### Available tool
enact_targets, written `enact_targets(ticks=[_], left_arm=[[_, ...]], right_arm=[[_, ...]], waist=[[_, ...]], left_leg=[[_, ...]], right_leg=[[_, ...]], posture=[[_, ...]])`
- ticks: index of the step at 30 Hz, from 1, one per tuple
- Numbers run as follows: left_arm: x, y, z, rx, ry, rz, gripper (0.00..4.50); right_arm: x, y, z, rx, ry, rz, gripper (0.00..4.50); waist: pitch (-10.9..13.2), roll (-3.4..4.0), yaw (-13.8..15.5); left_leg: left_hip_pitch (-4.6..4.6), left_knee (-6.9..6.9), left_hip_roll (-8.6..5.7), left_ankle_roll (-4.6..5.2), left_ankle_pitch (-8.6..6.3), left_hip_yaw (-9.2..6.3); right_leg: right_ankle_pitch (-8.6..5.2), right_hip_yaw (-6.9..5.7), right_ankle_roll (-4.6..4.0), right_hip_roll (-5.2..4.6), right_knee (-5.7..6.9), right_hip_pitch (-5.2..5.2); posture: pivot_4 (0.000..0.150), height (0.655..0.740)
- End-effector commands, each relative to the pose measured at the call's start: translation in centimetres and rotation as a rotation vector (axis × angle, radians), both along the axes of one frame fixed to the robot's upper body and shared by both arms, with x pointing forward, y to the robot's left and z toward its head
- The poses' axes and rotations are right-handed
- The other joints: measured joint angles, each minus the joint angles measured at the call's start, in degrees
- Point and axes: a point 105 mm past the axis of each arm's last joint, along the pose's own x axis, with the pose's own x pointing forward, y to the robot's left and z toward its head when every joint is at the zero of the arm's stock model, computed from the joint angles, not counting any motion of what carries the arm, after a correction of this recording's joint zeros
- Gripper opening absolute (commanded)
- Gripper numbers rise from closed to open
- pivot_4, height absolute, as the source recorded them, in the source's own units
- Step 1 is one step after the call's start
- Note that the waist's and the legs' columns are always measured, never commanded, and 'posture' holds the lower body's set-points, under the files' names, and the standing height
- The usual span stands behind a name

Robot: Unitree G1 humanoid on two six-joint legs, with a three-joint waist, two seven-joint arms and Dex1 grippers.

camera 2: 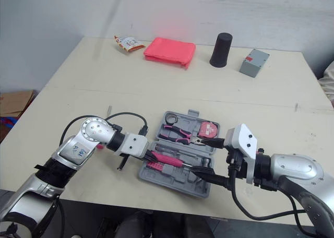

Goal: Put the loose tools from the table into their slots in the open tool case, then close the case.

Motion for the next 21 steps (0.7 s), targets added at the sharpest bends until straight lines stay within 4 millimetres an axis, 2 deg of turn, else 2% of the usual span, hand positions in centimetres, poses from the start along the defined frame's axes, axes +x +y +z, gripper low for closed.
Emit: enact_targets(ticks=[1, 3, 6, 11, 15, 16, 18, 21], left_arm=[[0.1, 1.2, 3.6, -0.19, 0.079, 0.115, 0.07], [0.1, 2.6, 4.7, -0.28, 0.12, 0.227, 0.07], [-0.6, 6.2, 5.8, -0.425, 0.199, 0.47, 0.07], [-1.8, 13.4, 4.6, -0.56, 0.19, 0.967, 2.2], [-3.9, 18.9, 3.3, -0.552, 0.127, 1.255, 4.16], [-4.3, 20.1, 3.3, -0.552, 0.109, 1.318, 4.45], [-4.6, 21.9, 3.5, -0.551, 0.062, 1.422, 4.45], [-4.7, 22.5, 3.7, -0.512, 0.005, 1.459, 4.45]], right_arm=[[0.0, -0.5, 0.5, 0.004, -0.03, -0.028, 4.5], [-0.2, -1.7, 0.5, 0.001, -0.028, -0.088, 4.5], [-1.1, -4.6, 0.5, 0.0, 0.002, -0.206, 4.5], [-2.0, -9.9, 0.1, 0.001, 0.054, -0.412, 4.5], [-2.2, -14.4, -0.1, 0.011, 0.065, -0.603, 4.5], [-2.3, -15.2, -0.2, 0.017, 0.067, -0.639, 4.5], [-3.0, -16.1, -1.0, 0.014, 0.088, -0.674, 4.5], [-3.9, -16.8, -1.8, 0.01, 0.112, -0.708, 4.5]], waist=[[0.09, -0.03, 0.13], [0.1, -0.04, 0.35], [0.1, -0.03, 0.39], [0.17, -0.15, 0.32], [0.43, -0.61, 0.31], [0.45, -0.68, 0.3], [0.45, -0.77, 0.49], [0.45, -0.74, 0.86]], left_leg=[[-0.07, 0.0, 0.0, 0.0, 0.0, 0.0], [-0.23, 0.02, 0.0, -0.02, 0.01, -0.03], [-0.32, 0.01, 0.0, -0.02, -0.02, -0.03], [-0.34, -0.01, 0.0, -0.06, -0.17, -0.14], [-0.13, -0.04, -0.03, 0.08, -0.27, -0.15], [-0.12, -0.04, -0.03, 0.11, -0.26, -0.15], [-0.1, -0.07, -0.03, 0.23, -0.38, -0.16], [-0.1, -0.13, -0.06, 0.05, -0.57, -0.18]], right_leg=[[0.0, 0.0, 0.0, 0.0, 0.0, -0.07], [-0.01, -0.03, 0.01, 0.0, -0.02, -0.18], [-0.05, -0.03, 0.08, -0.03, -0.18, -0.17], [-0.13, -0.05, 0.13, -0.03, -0.39, -0.07], [-0.04, -0.06, 0.02, -0.06, -0.42, 0.12], [-0.02, -0.06, 0.01, -0.06, -0.42, 0.13], [0.03, -0.08, -0.06, -0.09, -0.43, 0.14], [0.03, -0.13, -0.09, -0.14, -0.46, 0.14]], posture=[[0.15, 0.7348], [0.15, 0.7348], [0.15, 0.7348], [0.15, 0.7348], [0.15, 0.7348], [0.15, 0.7348], [0.15, 0.7348], [0.15, 0.7348]])
